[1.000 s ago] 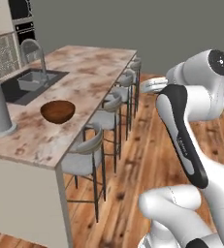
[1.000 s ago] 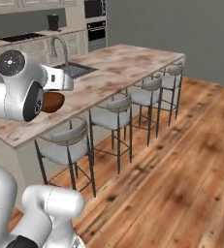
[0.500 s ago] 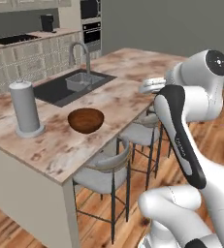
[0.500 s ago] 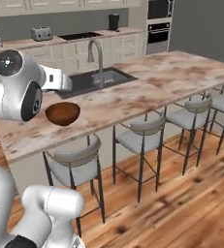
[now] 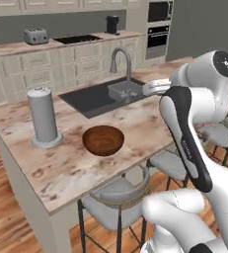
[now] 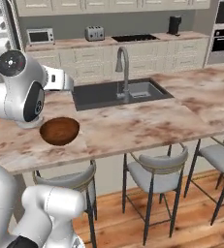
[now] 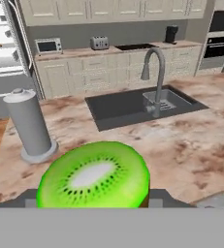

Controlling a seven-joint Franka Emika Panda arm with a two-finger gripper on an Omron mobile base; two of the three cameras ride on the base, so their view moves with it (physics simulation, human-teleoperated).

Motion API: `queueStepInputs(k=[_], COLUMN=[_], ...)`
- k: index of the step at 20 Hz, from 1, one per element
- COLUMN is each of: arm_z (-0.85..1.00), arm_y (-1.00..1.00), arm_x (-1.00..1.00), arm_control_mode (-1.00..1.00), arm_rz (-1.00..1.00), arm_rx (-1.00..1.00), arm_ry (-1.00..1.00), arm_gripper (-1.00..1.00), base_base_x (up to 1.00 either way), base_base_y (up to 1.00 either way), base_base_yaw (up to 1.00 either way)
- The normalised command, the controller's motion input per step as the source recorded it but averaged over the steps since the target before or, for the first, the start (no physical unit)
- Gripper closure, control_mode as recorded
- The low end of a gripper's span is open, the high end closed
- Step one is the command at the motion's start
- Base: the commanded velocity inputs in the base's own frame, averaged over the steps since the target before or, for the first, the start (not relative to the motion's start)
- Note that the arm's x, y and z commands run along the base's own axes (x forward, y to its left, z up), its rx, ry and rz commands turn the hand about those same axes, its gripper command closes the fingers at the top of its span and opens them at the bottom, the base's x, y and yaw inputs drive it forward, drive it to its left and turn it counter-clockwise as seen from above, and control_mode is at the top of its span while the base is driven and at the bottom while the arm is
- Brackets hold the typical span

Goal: Retrieve the kiwi and tangerine from the fridge and place them into the bowl on the dining table.

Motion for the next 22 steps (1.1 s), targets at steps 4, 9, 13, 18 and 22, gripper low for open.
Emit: queueStepInputs(k=[4, 9, 13, 18, 22], arm_z=[0.0, 0.0, 0.0, 0.0, 0.0], arm_y=[0.0, 0.0, 0.0, 0.0, 0.0], arm_x=[0.0, 0.0, 0.0, 0.0, 0.0], arm_control_mode=[1.0, 1.0, 1.0, 1.0, 1.0], arm_rz=[0.0, 0.0, 0.0, 0.0, 0.0], arm_rx=[0.0, 0.0, 0.0, 0.0, 0.0], arm_ry=[0.0, 0.0, 0.0, 0.0, 0.0], arm_gripper=[1.0, 1.0, 1.0, 1.0, 1.0], base_base_x=[0.95, 0.82, 0.74, 0.72, 0.58], base_base_y=[-0.11, -0.01, 0.0, 0.0, 0.0], base_base_yaw=[0.53, 0.52, 0.53, 0.48, 0.41])
